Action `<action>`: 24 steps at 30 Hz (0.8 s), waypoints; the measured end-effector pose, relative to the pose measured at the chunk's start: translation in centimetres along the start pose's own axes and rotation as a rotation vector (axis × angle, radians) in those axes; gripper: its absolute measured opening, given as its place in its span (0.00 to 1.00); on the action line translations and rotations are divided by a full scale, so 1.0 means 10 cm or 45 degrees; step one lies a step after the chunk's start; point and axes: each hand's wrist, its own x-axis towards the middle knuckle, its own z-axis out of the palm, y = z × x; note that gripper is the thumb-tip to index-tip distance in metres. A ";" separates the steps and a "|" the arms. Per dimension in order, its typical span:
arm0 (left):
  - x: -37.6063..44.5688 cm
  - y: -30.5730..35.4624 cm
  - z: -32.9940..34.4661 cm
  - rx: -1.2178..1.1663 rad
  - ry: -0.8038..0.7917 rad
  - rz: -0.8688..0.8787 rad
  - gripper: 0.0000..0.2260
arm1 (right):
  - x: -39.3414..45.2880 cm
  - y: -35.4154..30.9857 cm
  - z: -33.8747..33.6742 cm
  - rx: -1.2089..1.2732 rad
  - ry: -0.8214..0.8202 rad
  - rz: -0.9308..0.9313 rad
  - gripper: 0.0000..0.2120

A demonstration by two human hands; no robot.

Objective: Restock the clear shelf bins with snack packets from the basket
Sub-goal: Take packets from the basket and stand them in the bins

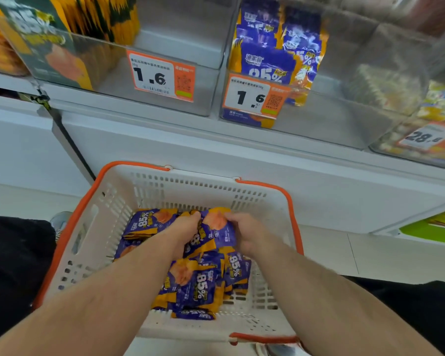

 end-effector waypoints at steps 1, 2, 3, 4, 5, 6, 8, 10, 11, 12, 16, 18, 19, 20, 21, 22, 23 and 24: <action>-0.04 0.01 0.02 -0.158 -0.123 -0.036 0.25 | -0.06 -0.05 0.06 0.062 -0.048 -0.013 0.10; -0.14 0.05 0.05 -0.211 -0.201 -0.035 0.23 | -0.10 -0.08 0.10 0.101 -0.090 -0.019 0.11; -0.22 0.08 0.08 -0.250 -0.262 -0.035 0.22 | -0.15 -0.11 0.12 0.130 -0.138 -0.017 0.12; -0.28 0.09 0.10 -0.214 -0.258 -0.025 0.21 | -0.18 -0.13 0.13 0.118 -0.166 -0.011 0.12; -0.30 0.13 0.11 -0.200 -0.239 -0.014 0.21 | -0.23 -0.18 0.13 0.050 -0.187 -0.004 0.11; -0.33 0.16 0.11 -0.120 -0.180 0.038 0.20 | -0.29 -0.25 0.12 -0.082 -0.188 -0.008 0.09; -0.33 0.24 0.07 0.224 0.037 0.229 0.15 | -0.45 -0.46 0.06 -0.426 -0.093 -0.072 0.07; -0.41 0.35 0.06 0.553 0.273 0.480 0.12 | -0.60 -0.70 -0.02 -0.724 0.060 -0.173 0.09; -0.47 0.41 0.06 0.550 0.297 0.637 0.11 | -0.68 -0.82 -0.06 -0.841 0.100 -0.215 0.10; -0.58 0.47 0.09 0.609 0.299 0.776 0.10 | -0.75 -0.92 -0.07 -0.948 0.097 -0.249 0.10; -0.93 0.72 0.31 0.908 0.297 1.217 0.14 | -0.98 -1.20 -0.03 -1.394 -0.082 -0.408 0.06; -1.08 0.84 0.38 0.884 0.358 1.339 0.14 | -1.09 -1.31 -0.02 -1.426 -0.120 -0.474 0.11; -1.12 0.91 0.38 0.814 0.377 1.348 0.14 | -1.15 -1.37 -0.03 -1.405 -0.106 -0.495 0.12; -1.16 0.97 0.36 0.706 0.382 1.339 0.13 | -1.20 -1.43 -0.05 -1.369 -0.082 -0.517 0.11; -1.20 1.03 0.34 0.605 0.394 1.326 0.13 | -1.27 -1.49 -0.08 -1.308 -0.054 -0.540 0.10; -1.21 1.10 0.32 0.520 0.419 1.335 0.13 | -1.31 -1.55 -0.12 -1.231 -0.035 -0.563 0.08; -1.25 1.17 0.32 0.476 0.456 1.377 0.12 | -1.36 -1.61 -0.14 -1.141 -0.026 -0.571 0.07; -1.28 1.24 0.35 0.439 0.493 1.444 0.11 | -1.40 -1.68 -0.18 -1.048 -0.032 -0.573 0.07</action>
